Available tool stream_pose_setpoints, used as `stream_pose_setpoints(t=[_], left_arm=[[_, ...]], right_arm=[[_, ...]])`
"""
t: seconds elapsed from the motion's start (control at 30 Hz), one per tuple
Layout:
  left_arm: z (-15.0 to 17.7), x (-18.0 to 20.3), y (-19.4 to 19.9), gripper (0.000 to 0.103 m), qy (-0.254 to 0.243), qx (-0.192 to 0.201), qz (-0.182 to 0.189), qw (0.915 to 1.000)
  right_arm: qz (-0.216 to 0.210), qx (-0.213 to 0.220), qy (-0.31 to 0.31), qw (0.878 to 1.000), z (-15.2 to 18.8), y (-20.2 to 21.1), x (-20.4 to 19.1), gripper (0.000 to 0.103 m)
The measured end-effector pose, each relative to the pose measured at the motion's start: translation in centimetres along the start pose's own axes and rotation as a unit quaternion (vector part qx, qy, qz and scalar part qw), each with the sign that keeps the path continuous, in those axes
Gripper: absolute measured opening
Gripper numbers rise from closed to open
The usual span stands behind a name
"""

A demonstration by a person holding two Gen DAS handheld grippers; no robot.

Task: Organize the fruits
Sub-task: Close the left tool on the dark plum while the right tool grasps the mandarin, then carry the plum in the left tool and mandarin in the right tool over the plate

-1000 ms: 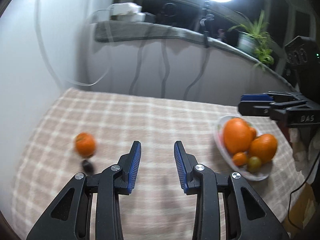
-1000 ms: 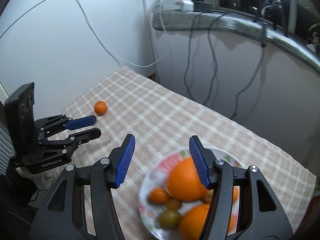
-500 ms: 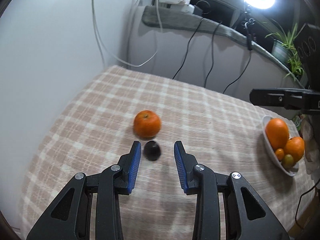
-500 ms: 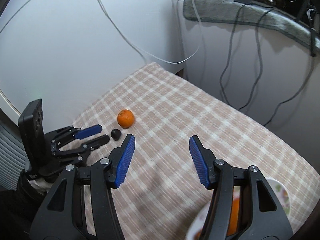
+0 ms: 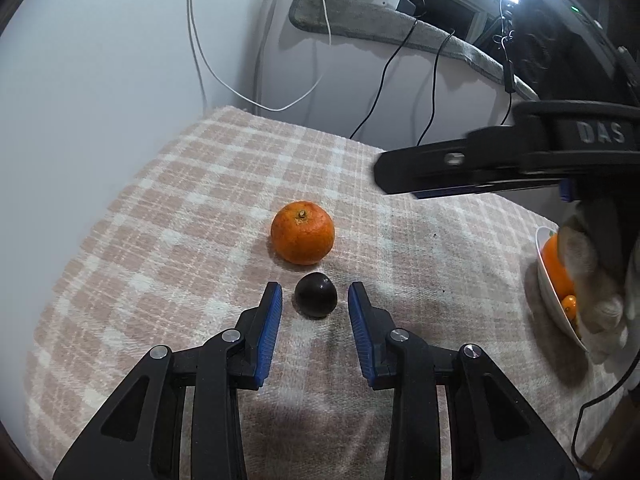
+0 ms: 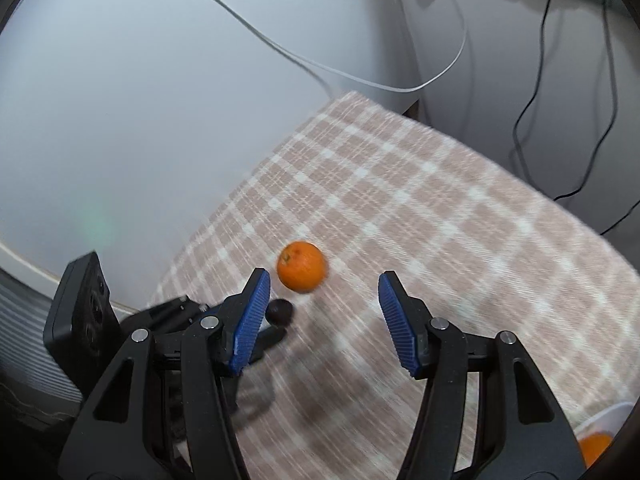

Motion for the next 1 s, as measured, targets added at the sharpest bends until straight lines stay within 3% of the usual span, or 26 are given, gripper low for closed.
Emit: stream_pose_setpoints(t=[0.53,0.73,1.0], left_arm=[[-0.2,-0.6,-1.2,0.032,0.007,-0.019,0.013,0.9997],[-0.3,-0.7,-1.2,0.023,0.009,-0.019,0.015,0.9997],[-0.2,-0.6,-0.9,0.021,0.006,-0.015,0.015,0.9998]], right_arm=[[-0.024,-0.038,-0.008,0.999,-1.4,-5.1,-0.5,0.055],[-0.036,-0.046,-0.011,0.998,-0.9,-5.8,-0.4,0.04],[-0.047,-0.038,-0.025,0.998,-0.8,-5.7,0.0,0.039]])
Point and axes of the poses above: each gripper's, at about its wrist camera, not at the fingertips, and y roughly against the way its jaws point, x to its right, z to its underside, the point moved 4 cm from there along -y, roughly the way its jaws point, and after that the axes turned 8 degrees about -x, right-handed, at the moved point
